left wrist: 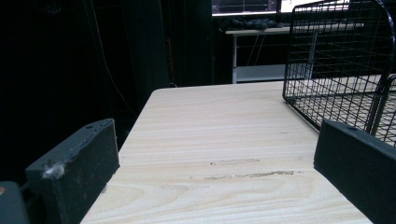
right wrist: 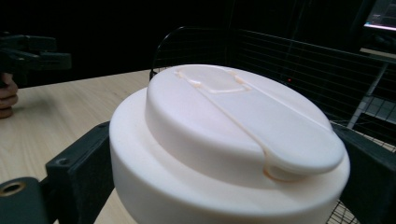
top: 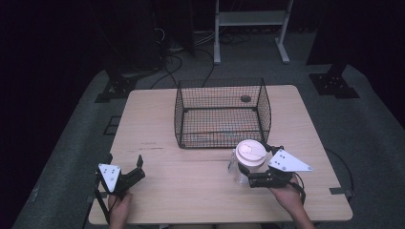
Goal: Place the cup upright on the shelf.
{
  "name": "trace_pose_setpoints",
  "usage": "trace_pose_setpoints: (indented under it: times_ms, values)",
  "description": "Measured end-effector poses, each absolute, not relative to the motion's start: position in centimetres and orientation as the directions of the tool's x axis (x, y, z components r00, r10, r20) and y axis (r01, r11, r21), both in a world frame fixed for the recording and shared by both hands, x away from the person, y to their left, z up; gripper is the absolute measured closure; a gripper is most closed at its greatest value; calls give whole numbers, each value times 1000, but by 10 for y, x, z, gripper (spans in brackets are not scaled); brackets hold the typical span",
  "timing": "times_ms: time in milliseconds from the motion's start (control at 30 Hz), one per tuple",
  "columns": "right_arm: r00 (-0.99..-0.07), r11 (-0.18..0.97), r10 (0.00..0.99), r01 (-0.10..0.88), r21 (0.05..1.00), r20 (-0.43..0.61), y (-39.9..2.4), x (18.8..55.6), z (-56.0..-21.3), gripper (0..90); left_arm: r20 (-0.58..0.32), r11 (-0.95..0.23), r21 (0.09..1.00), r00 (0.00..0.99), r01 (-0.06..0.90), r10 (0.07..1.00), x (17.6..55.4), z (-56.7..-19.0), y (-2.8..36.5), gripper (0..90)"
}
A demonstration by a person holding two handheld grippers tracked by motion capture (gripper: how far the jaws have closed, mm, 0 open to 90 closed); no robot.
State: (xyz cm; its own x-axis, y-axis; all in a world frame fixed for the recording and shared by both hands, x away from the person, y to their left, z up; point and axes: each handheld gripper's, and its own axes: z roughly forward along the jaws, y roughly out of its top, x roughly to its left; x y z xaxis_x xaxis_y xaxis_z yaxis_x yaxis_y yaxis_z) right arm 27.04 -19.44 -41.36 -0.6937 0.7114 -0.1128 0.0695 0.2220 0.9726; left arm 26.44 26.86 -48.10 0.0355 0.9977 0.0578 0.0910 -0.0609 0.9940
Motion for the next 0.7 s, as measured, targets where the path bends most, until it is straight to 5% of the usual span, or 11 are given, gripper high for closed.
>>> trace_pose_setpoints:
  times_ms: [700]
  values:
    - [-714,209,689,33,977,-123,-181,286,-350,45,59,-62,994,34,91,998,264,-481,268,0]
